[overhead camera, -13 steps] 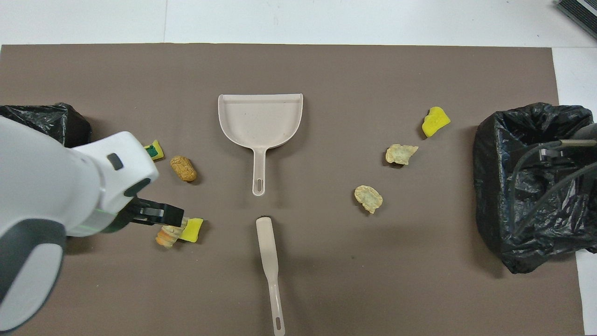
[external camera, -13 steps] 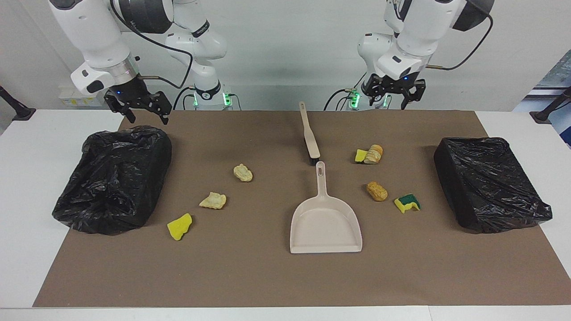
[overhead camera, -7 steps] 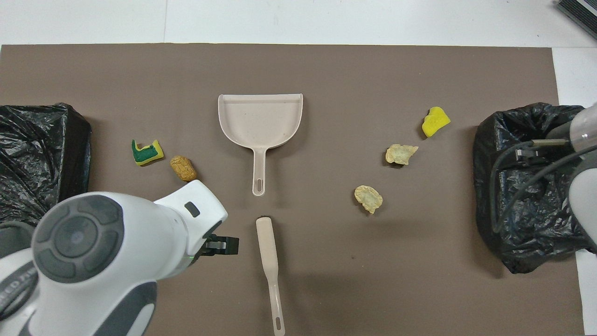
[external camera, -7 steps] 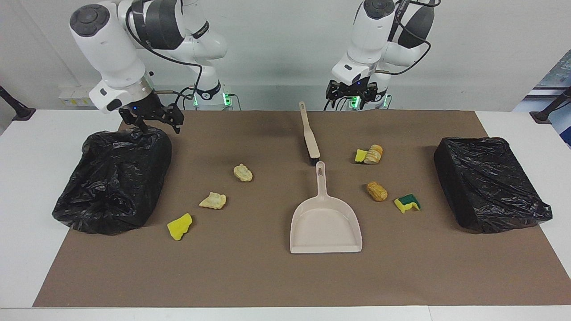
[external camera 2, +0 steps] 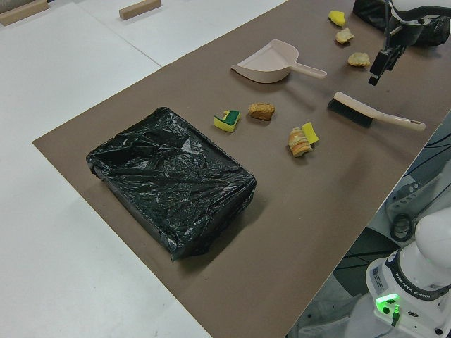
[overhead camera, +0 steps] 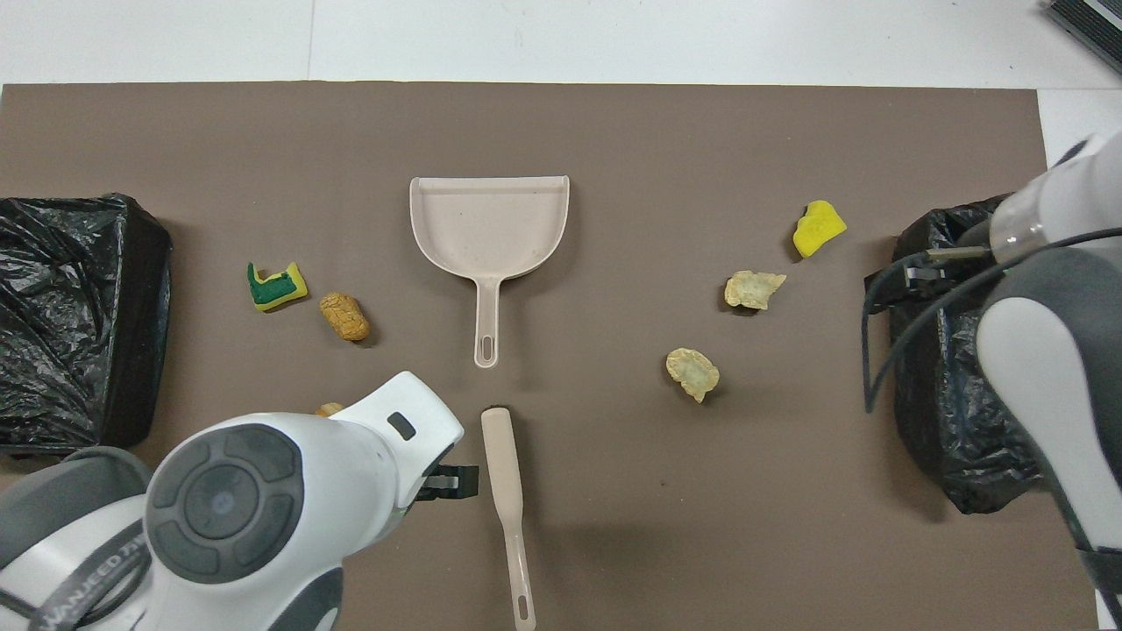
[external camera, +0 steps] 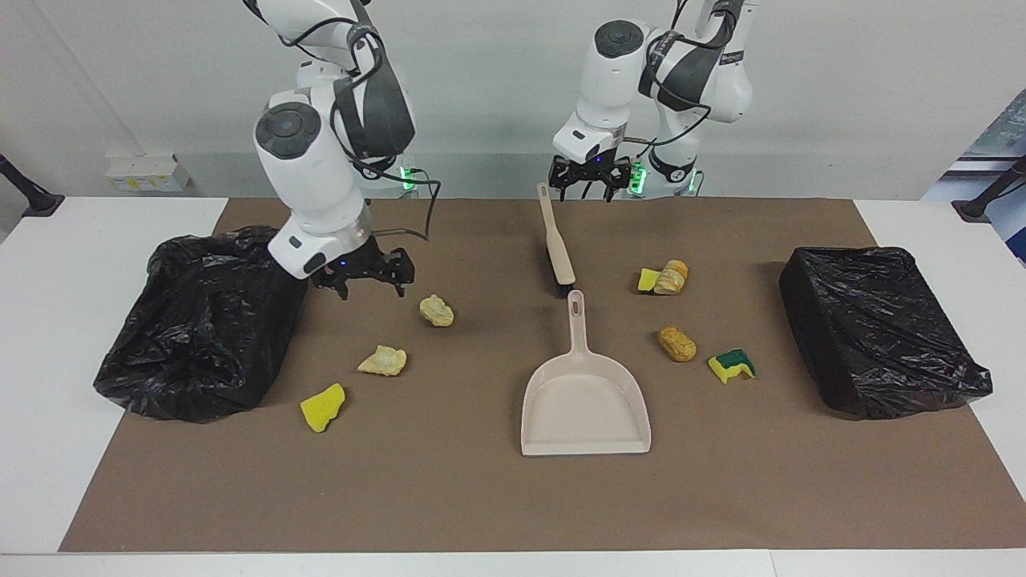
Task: Sweep and dump trash in bin
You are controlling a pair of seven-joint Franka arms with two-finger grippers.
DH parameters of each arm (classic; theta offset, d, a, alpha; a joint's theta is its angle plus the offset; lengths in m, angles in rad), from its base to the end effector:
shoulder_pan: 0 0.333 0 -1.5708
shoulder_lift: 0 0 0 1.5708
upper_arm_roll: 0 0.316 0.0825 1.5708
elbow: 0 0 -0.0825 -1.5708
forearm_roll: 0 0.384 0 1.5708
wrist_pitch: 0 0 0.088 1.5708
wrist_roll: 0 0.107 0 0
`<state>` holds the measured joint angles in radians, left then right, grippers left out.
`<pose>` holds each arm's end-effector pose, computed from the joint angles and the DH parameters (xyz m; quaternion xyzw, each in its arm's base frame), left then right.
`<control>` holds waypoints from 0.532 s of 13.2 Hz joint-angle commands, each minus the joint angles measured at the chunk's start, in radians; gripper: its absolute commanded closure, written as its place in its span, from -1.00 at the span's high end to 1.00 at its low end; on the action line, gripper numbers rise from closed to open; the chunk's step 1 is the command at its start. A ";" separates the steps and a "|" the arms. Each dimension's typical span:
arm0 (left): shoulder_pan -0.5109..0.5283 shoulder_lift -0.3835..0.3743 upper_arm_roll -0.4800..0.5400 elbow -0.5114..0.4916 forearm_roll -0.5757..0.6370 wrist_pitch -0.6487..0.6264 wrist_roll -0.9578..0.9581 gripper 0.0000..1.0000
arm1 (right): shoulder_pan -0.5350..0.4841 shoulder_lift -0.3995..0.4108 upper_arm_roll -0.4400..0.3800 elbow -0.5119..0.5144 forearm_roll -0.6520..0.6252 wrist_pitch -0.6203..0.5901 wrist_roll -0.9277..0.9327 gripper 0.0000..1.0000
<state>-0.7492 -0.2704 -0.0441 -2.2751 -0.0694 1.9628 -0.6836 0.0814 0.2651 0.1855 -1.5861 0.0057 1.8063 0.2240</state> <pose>0.3201 -0.3328 0.4623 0.9986 -0.0400 -0.0329 0.0050 0.6169 0.1576 0.4811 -0.9993 -0.0180 0.0262 0.0213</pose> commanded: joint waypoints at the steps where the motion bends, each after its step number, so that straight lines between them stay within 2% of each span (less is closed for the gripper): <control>1: -0.102 0.016 0.018 -0.092 -0.010 0.115 -0.074 1.00 | 0.069 0.068 0.005 0.040 -0.021 0.057 0.069 1.00; 7: -0.243 0.066 0.018 -0.254 -0.010 0.349 -0.246 1.00 | 0.268 0.221 0.003 0.127 -0.023 0.186 0.346 1.00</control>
<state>-0.9495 -0.1967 -0.0446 -2.4773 -0.0697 2.2353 -0.8876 0.2982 0.4165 0.1872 -1.5294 0.0043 1.9690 0.4737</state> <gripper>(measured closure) 0.000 0.000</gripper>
